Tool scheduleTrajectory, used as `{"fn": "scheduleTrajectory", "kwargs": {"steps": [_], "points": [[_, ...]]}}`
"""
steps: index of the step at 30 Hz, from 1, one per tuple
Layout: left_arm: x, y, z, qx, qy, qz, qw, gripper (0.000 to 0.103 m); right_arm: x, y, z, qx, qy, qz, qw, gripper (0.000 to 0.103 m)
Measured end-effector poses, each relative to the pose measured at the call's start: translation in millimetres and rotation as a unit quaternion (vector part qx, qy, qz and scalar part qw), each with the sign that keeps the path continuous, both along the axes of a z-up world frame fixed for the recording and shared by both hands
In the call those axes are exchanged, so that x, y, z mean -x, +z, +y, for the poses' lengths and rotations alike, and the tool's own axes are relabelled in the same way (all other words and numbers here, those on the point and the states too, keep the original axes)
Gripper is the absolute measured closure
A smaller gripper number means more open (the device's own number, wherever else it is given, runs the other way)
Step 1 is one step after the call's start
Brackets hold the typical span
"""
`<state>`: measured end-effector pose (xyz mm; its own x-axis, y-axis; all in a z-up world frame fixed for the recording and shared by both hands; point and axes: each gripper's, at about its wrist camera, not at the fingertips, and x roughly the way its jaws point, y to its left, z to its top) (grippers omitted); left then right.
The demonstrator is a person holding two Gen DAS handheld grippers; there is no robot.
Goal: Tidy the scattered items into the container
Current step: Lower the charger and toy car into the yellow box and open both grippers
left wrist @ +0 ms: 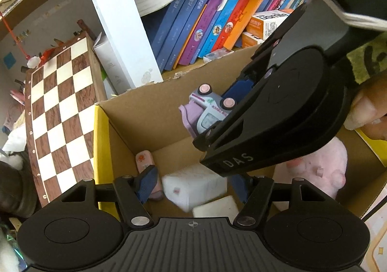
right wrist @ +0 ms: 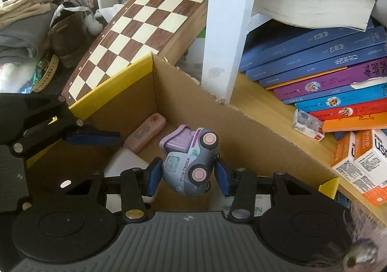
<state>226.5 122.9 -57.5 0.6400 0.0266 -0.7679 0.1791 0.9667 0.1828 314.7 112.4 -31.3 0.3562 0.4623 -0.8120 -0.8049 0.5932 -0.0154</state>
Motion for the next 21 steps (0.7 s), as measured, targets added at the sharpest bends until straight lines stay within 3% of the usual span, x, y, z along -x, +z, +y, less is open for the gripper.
{"fn": "scheduleTrajectory", "kwargs": {"steps": [21], "points": [[8.0,6.9,0.3,0.009,0.003,-0.007,0.9999,0.036,-3.9,1.5,2.9,-0.011,-0.019,0.002,1.0,0.058]]}}
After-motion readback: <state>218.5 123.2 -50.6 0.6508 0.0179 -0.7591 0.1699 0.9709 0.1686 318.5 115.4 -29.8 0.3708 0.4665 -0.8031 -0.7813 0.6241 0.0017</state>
